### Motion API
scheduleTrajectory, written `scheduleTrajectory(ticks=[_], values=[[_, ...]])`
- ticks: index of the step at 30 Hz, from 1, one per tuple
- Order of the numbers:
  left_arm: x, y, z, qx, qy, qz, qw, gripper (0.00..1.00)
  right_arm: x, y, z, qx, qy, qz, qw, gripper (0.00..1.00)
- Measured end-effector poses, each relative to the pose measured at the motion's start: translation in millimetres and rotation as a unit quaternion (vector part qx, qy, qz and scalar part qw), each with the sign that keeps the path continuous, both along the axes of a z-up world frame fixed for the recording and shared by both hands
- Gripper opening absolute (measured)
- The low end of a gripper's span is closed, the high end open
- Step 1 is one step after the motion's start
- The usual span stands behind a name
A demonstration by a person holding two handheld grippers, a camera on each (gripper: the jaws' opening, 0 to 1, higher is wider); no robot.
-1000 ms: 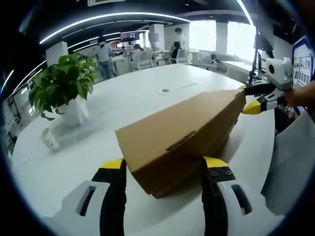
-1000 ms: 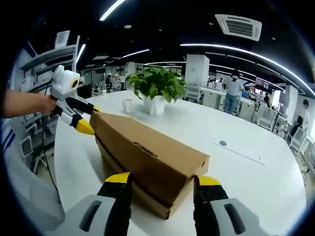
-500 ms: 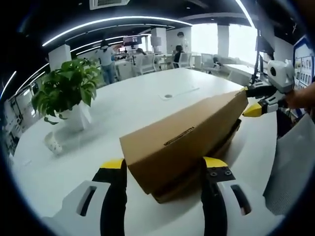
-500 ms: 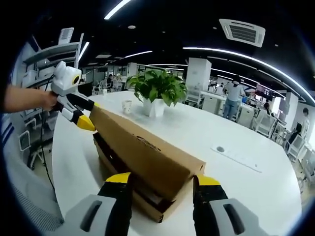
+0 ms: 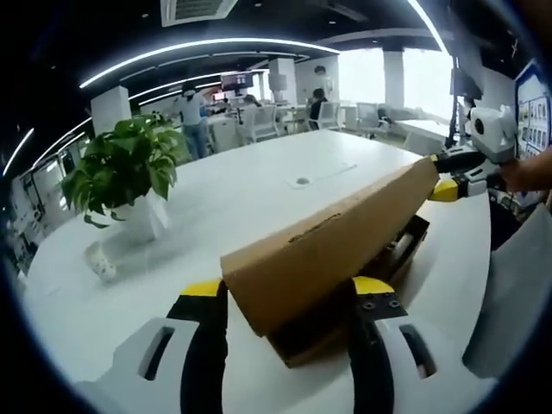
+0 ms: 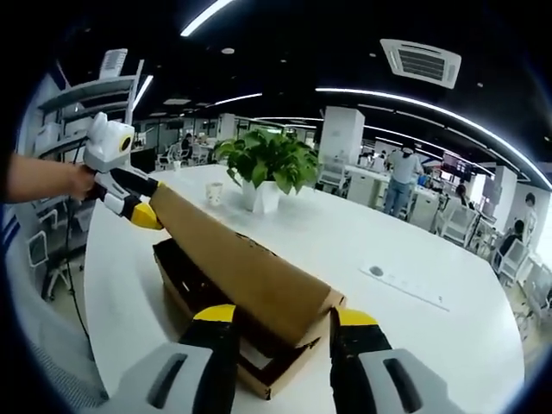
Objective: Operate the shoe box by opening the lid, removing the specified soft item, and placing it in the target area until the item is outside and the box remains undamaged.
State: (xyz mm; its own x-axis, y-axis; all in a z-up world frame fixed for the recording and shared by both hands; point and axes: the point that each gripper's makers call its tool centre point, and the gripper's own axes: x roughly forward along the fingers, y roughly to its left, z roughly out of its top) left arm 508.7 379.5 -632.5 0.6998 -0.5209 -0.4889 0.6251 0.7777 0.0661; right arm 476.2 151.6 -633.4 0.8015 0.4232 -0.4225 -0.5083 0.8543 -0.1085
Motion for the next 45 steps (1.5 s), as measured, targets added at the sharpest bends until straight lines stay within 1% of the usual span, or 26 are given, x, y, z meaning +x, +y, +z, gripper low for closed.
scheduleTrajectory(ticks=[5, 13, 17, 21, 25, 34, 35, 41, 45], values=[[2.7, 1, 3.0, 0.004, -0.012, 0.002, 0.9999, 0.49, 3, -2, 2.8, 0.002, -0.004, -0.003, 1.0, 0.34], [10.4, 7, 5.6, 0.011, -0.026, 0.007, 0.9996, 0.45, 8, -4, 7.3, -0.005, -0.012, -0.008, 0.9999, 0.31], [14.2, 8, 8.6, 0.0, -0.028, 0.015, 0.9995, 0.43, 13, -7, 10.5, -0.017, -0.017, -0.008, 0.9997, 0.27], [20.1, 9, 13.8, -0.01, -0.034, 0.026, 0.999, 0.41, 18, -10, 15.3, -0.019, -0.021, -0.015, 0.9995, 0.24], [23.3, 10, 15.1, -0.017, -0.035, 0.033, 0.9987, 0.39, 22, -12, 18.2, -0.02, -0.022, -0.019, 0.9994, 0.21], [31.0, 7, 8.0, -0.012, -0.026, 0.037, 0.9989, 0.38, 32, -17, 23.8, -0.014, -0.022, -0.029, 0.9992, 0.16], [32.1, 8, 7.6, -0.011, -0.026, 0.039, 0.9988, 0.38, 33, -18, 24.4, -0.018, -0.025, -0.03, 0.9991, 0.15], [40.2, 12, 4.8, -0.007, -0.025, 0.048, 0.9985, 0.36, 39, -21, 28.0, -0.015, -0.024, -0.036, 0.999, 0.11], [44.9, 15, -2.4, 0.001, -0.019, 0.051, 0.9985, 0.34, 43, -24, 30.0, -0.017, -0.024, -0.038, 0.9988, 0.08]])
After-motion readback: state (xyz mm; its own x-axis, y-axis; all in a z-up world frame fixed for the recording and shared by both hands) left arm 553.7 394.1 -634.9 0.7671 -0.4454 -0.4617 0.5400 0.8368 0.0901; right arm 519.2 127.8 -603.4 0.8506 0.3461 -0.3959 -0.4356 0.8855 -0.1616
